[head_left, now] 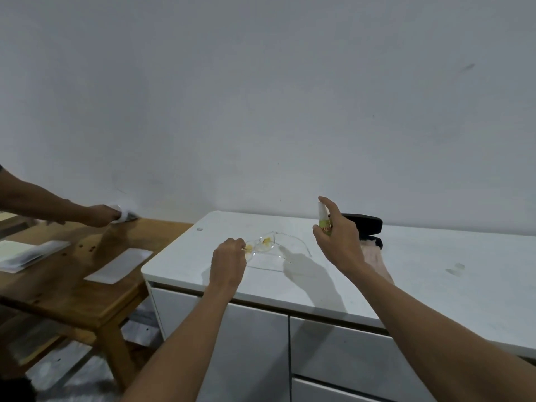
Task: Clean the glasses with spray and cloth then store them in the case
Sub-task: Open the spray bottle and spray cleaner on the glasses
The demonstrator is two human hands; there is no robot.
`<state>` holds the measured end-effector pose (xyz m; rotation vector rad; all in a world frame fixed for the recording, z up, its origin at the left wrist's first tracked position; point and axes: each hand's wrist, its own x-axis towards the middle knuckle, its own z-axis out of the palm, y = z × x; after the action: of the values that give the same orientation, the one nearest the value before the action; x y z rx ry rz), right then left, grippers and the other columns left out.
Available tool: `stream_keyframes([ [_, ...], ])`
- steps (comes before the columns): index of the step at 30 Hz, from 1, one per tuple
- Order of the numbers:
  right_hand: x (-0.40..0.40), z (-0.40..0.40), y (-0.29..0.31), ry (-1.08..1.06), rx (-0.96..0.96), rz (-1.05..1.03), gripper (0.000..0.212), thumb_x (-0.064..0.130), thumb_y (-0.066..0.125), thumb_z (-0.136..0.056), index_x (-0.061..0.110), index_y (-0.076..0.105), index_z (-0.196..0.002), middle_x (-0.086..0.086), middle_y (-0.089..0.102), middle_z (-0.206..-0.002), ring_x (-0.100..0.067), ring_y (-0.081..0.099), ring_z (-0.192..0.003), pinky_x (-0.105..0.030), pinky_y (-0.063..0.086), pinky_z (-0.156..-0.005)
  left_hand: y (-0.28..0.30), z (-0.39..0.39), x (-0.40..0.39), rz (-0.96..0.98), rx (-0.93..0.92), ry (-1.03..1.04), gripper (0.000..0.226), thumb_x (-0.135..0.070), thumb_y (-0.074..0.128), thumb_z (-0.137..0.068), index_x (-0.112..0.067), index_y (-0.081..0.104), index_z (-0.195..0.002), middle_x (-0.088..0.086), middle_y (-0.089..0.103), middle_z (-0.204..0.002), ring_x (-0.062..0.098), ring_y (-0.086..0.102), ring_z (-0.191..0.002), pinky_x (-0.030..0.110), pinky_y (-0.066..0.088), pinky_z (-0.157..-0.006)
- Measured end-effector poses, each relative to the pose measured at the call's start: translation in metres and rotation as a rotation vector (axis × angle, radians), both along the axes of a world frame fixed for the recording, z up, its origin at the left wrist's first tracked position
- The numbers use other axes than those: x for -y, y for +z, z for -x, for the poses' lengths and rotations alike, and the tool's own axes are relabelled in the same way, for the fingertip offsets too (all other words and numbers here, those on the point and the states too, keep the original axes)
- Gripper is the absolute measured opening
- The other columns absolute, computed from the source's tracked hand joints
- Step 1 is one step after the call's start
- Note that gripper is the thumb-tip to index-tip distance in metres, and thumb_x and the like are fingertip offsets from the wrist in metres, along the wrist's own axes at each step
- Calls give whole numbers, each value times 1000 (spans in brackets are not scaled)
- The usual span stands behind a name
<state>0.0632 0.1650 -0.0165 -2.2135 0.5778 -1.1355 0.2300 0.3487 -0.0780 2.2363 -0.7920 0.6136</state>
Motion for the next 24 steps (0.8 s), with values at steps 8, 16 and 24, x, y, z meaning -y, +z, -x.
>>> stream_keyframes([
  [8, 11, 11, -16, -36, 3, -73, 37, 17, 53, -94, 31, 55, -128, -9, 63, -67, -26, 62, -65, -43, 55, -64, 27, -10, 6, 481, -317, 54, 12, 4, 72, -82, -3, 79, -89, 15, 77, -82, 29, 74, -80, 34, 58, -79],
  [16, -14, -3, -29, 128, -127, 135, 32, 20, 52, -98, 27, 57, -130, 6, 46, -49, -9, 45, -48, -38, 46, -59, 44, -14, 16, 657, -423, -21, 11, 5, 75, -79, -4, 79, -83, 12, 74, -70, 32, 73, -68, 47, 63, -71],
  [24, -31, -25, -22, 211, -98, 202, 40, 25, 49, -102, 31, 46, -141, 15, 52, -73, -17, 51, -71, -39, 47, -74, 57, -12, 21, 716, -458, -107, 12, 6, 74, -78, -6, 78, -81, 10, 72, -63, 33, 73, -65, 48, 63, -73],
])
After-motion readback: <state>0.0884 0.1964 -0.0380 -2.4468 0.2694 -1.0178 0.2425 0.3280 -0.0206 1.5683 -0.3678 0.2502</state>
